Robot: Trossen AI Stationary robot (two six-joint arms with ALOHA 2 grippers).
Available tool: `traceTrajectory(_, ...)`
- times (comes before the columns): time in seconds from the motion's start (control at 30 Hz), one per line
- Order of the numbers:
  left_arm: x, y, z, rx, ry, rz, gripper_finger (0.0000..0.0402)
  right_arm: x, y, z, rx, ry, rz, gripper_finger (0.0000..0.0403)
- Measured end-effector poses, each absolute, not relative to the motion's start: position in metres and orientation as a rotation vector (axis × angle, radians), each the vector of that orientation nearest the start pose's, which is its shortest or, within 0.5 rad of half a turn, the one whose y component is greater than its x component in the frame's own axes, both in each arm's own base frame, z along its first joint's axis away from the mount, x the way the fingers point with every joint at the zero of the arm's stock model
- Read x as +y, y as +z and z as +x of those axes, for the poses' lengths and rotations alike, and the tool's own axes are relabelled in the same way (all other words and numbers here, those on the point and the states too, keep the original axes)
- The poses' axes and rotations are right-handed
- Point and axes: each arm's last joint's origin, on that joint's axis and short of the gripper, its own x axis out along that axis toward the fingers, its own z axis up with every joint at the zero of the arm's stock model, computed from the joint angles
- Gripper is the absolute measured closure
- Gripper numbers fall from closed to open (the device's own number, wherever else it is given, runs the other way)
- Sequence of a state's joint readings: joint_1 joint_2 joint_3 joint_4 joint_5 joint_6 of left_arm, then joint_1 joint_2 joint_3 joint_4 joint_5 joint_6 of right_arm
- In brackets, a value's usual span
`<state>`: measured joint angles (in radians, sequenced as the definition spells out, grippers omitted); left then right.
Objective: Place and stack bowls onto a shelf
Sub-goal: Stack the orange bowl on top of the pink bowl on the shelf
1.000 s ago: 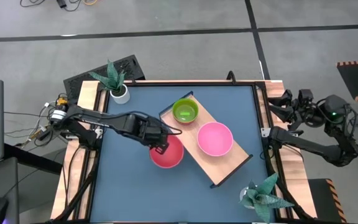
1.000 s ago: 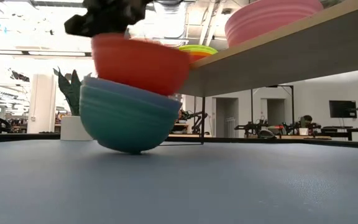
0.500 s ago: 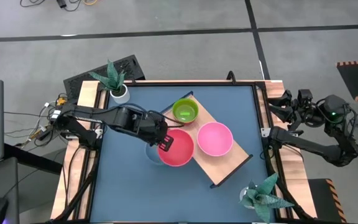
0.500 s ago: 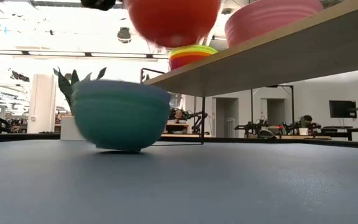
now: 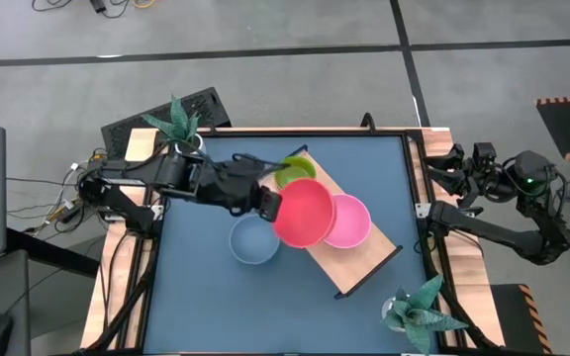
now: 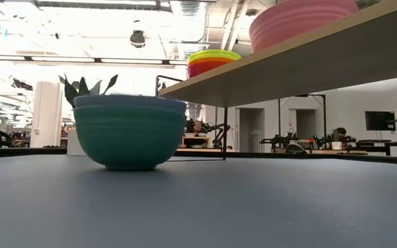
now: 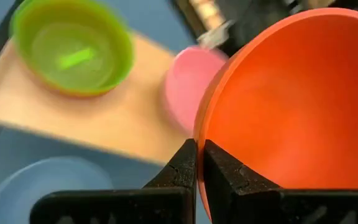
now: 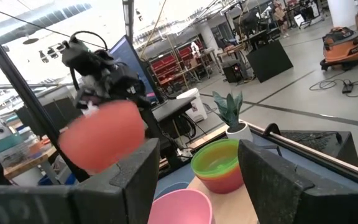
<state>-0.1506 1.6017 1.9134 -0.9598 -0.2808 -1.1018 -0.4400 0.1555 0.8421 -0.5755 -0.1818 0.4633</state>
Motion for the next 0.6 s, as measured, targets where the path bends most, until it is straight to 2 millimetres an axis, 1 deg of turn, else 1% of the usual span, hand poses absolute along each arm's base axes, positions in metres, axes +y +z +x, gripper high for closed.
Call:
traceTrajectory(0.13,-0.034,0.446,0.323,0.423,0.438,-0.931,0.0401,0.002,0.357,0.008,-0.163,-0.229,0.426,0.0158)
traceTrajectory(0.27,-0.027,0.445,0.329,0.389,0.458,-0.921,0.0401,0.002,0.357,0.008,-0.163,-0.229,0.426,0.0158)
traceTrajectory(0.43,-0.019,0.436,0.339,0.402,0.494,-0.919,0.0401,0.002,0.357,0.008,-0.164,-0.229,0.426,0.0158)
traceTrajectory(0.47,-0.018,0.433,0.345,0.401,0.5,-0.919,0.0401,0.002,0.357,0.008,-0.164,-0.23,0.426,0.0158)
traceTrajectory(0.53,-0.016,0.432,0.351,0.376,0.49,-0.927,0.0401,0.002,0.357,0.008,-0.165,-0.236,0.426,0.0158)
traceTrajectory(0.57,-0.016,0.429,0.352,0.394,0.487,-0.923,0.0401,0.002,0.357,0.008,-0.165,-0.236,0.426,0.0158)
traceTrajectory(0.6,-0.016,0.424,0.358,0.41,0.486,-0.917,0.0401,0.002,0.357,0.008,-0.165,-0.236,0.426,0.0158)
